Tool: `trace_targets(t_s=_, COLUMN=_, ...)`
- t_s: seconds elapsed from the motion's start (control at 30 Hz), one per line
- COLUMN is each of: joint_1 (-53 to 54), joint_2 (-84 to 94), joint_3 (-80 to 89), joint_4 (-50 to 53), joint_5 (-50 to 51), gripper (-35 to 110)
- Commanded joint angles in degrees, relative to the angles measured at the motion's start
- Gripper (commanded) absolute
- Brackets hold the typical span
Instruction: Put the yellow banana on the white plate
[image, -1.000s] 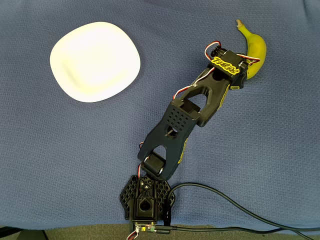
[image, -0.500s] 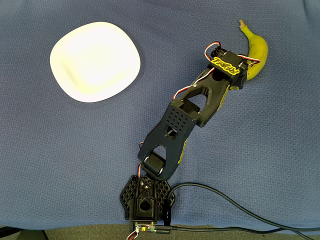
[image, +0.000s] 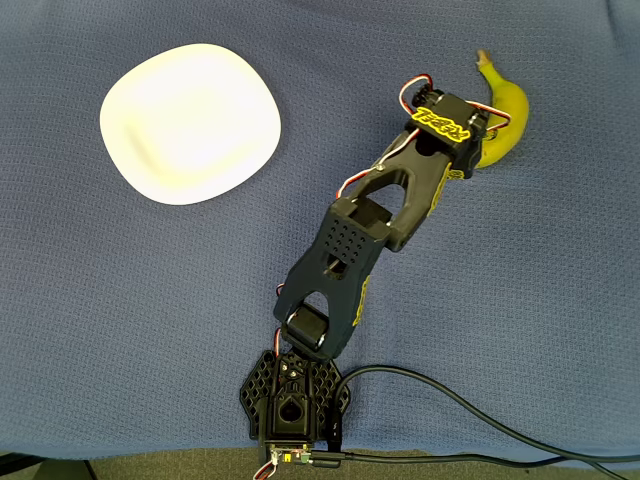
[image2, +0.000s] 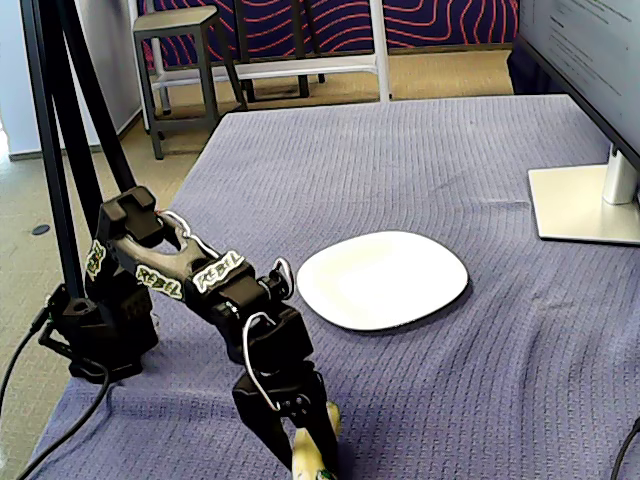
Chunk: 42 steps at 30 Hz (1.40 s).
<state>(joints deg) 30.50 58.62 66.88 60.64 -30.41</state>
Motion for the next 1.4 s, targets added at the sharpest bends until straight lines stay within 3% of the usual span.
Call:
trace_targets(t_s=0.0, joint_1=-1.67, joint_2=9.23, joint_3=0.18, joint_4=0.79, joint_5=-0.79, gripper=0)
trace_targets(t_s=0.77, joint_1=-15.56, joint_2=27.6, joint_3=-4.48, joint_4=11.43, joint_5=6.94, gripper=0)
trace_targets(t_s=1.37, joint_1=-35.77, joint_2=47.55, joint_3=14.33, joint_4=13.62, joint_5=16.52, gripper=0)
